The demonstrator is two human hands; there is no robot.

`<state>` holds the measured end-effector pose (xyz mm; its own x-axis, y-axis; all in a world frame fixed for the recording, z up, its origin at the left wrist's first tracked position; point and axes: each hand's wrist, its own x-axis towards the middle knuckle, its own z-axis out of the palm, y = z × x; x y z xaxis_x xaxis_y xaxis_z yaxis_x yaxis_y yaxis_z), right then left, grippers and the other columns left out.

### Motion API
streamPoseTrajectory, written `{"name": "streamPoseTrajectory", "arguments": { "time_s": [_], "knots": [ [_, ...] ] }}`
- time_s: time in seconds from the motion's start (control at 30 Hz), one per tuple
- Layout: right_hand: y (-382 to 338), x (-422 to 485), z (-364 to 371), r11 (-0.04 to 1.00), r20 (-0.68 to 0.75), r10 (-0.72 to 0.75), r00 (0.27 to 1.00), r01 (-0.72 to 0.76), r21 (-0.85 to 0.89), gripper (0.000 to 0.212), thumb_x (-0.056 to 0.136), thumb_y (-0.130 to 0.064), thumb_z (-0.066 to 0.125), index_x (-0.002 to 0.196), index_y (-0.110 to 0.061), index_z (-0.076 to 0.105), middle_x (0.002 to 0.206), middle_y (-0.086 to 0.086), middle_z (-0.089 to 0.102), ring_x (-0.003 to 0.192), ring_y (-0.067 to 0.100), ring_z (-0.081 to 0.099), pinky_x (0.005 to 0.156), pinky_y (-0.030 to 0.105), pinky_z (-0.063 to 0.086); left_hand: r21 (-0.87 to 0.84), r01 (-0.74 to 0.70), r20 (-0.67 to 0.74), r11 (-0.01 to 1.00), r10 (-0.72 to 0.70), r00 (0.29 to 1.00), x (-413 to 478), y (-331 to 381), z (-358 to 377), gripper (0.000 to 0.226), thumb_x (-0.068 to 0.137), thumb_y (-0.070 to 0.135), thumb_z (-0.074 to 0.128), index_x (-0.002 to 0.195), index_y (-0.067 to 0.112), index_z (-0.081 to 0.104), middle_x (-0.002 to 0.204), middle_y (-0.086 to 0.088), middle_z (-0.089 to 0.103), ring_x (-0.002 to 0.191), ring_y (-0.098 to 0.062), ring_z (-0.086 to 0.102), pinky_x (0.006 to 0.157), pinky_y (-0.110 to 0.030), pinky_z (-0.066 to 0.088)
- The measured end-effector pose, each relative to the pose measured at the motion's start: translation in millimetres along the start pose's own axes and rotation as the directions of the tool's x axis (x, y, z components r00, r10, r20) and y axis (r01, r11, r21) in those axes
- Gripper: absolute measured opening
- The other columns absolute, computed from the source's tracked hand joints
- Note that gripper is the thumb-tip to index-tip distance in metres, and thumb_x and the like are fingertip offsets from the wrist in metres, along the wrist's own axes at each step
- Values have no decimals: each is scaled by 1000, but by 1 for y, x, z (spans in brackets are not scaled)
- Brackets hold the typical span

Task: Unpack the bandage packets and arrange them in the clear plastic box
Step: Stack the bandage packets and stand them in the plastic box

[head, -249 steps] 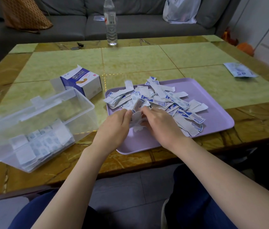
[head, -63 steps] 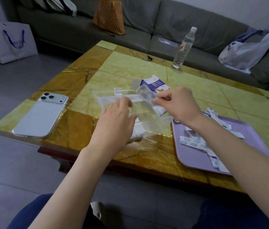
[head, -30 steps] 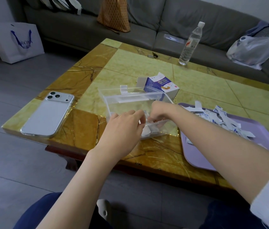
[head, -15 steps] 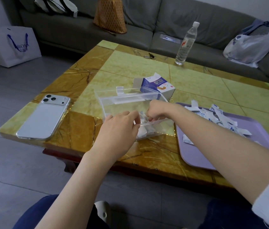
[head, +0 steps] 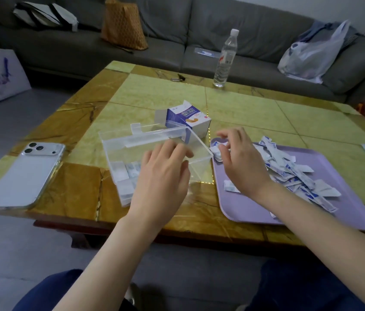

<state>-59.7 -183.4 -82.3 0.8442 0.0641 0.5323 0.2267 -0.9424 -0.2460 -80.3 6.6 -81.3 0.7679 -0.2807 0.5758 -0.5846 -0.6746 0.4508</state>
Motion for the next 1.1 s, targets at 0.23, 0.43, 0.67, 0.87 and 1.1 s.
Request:
{"name": "streamPoseTrajectory", "arguments": {
  "time_s": [0.23, 0.43, 0.67, 0.87, 1.1],
  "knots": [
    [83, -31, -5, 956, 455, 273, 848, -185, -230, 67, 90, -40, 55, 144, -12, 26, 148, 9, 28, 137, 23, 25, 111, 33, 22, 12, -206, 389, 979, 185, 902, -3, 24, 51, 23, 93, 15, 44, 113, 18, 54, 110, 0, 53, 96, -22, 53, 80, -25, 30],
    [102, -30, -7, 948, 592, 318, 741, -240, -209, 83, 81, -58, 57, 146, -20, 23, 151, 2, 27, 137, 21, 25, 107, 36, 28, 115, -274, 592, 955, 155, 791, -5, 22, 91, 31, 101, 28, 27, 126, 19, 44, 131, 0, 43, 117, -22, 42, 95, -33, 30],
    [110, -20, 0, 941, 481, 334, 811, -254, -225, 41, 88, -40, 59, 118, -12, 58, 123, 5, 54, 113, 23, 47, 90, 34, 40, 177, -227, 580, 958, 84, 810, 7, 35, 107, 31, 100, 25, 29, 116, 16, 54, 115, -2, 51, 106, -24, 46, 91, -32, 32],
    [108, -15, 1, 925, 363, 306, 880, -185, -332, 22, 93, -13, 44, 80, -7, 60, 78, 10, 60, 78, 32, 57, 62, 32, 40, 213, -197, 559, 957, 46, 828, 11, 41, 114, 27, 100, 24, 31, 116, 16, 52, 113, -3, 50, 102, -25, 46, 87, -32, 35],
    [102, -12, -6, 919, 271, 309, 912, -212, -332, 29, 89, -1, 41, 64, -13, 34, 60, 3, 39, 64, 28, 41, 57, 30, 26, 250, -160, 525, 955, 5, 851, 12, 39, 118, 28, 100, 26, 30, 116, 17, 51, 114, -2, 52, 104, -25, 45, 92, -34, 35]
  ]
}}
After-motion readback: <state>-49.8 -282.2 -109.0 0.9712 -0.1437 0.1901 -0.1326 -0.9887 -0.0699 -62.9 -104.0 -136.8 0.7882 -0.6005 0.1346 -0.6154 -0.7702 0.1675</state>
